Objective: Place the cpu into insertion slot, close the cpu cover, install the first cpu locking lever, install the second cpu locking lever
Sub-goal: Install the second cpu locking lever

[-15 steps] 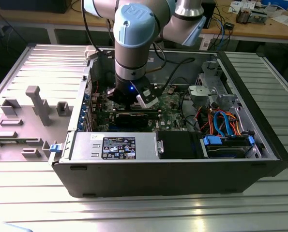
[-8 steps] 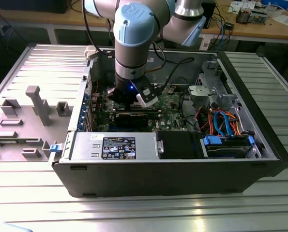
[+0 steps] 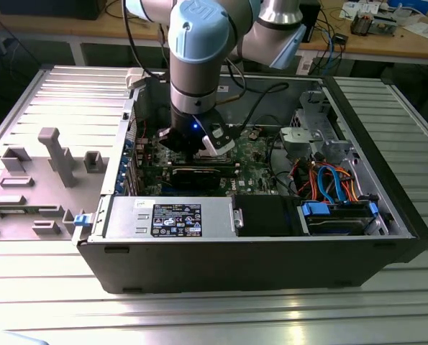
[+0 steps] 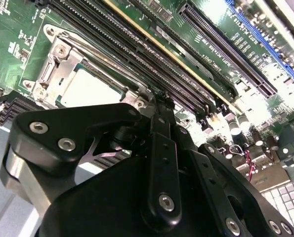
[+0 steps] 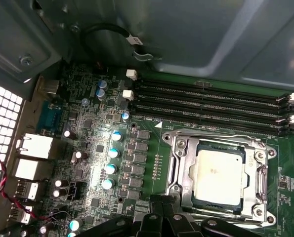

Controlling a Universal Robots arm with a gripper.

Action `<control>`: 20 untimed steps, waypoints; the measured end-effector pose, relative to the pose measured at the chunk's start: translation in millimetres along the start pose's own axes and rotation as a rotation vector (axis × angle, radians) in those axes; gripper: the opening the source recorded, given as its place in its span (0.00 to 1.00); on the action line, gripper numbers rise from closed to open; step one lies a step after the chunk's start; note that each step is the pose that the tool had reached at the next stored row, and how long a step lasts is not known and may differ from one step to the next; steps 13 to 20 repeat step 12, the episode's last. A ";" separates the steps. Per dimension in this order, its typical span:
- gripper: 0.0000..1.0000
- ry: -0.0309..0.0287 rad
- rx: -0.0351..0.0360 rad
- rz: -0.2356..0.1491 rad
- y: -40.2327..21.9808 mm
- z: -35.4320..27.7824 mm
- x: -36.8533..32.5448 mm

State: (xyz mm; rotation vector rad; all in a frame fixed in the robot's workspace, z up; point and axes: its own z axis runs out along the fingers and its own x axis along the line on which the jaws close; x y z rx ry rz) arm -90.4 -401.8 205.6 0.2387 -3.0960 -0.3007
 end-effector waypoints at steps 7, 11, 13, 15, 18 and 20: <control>0.11 0.0010 0.0071 0.000 4.5 -14.9 -0.1; 0.11 0.0012 0.0078 0.000 4.5 -15.0 -0.1; 0.11 0.0012 0.0079 0.000 4.5 -15.0 -0.1; 0.11 0.0012 0.0079 0.000 4.5 -15.0 -0.1; 0.11 0.0012 0.0079 0.000 4.5 -15.0 -0.1; 0.11 0.0012 0.0079 0.000 4.5 -15.0 -0.1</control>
